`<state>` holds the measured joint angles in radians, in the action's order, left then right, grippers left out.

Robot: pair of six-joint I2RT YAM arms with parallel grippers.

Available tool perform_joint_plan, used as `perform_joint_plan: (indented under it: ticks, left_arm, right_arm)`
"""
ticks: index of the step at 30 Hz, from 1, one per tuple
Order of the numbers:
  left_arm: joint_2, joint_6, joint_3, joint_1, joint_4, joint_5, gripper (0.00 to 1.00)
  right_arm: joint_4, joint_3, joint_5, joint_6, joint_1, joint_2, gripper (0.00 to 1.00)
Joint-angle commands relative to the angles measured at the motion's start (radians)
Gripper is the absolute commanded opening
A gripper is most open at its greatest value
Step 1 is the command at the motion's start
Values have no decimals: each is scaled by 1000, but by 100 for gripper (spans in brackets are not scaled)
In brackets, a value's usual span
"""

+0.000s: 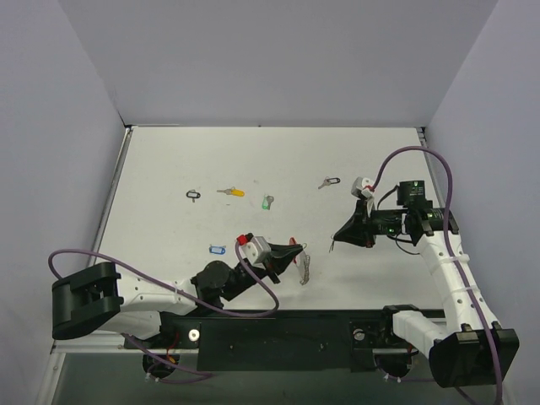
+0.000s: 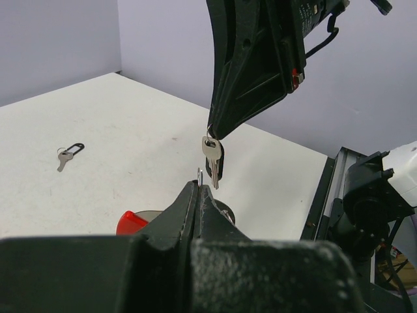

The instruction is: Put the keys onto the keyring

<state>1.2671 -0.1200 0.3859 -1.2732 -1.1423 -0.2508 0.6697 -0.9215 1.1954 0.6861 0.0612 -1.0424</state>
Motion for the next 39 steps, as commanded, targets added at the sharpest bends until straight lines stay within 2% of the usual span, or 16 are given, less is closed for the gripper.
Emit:
perform_joint_plan:
  ticks: [1, 12, 20, 31, 39]
  left_arm:
    - [-41, -30, 38, 8, -19, 8, 0]
    - [-54, -82, 18, 38, -51, 21, 0]
    - [-58, -136, 7, 78, -88, 67, 0]
    - [-104, -136, -1, 87, -53, 82, 0]
    - [-101, -126, 18, 98, -39, 107, 0]
  right_arm:
    - [16, 21, 78, 18, -29, 21, 0]
    - [-4, 23, 130, -74, -57, 10, 0]
    - [-21, 16, 113, -115, -58, 8, 0]
    - [-19, 29, 133, -92, -93, 15, 0]
    - [1, -40, 107, -194, -98, 4, 0]
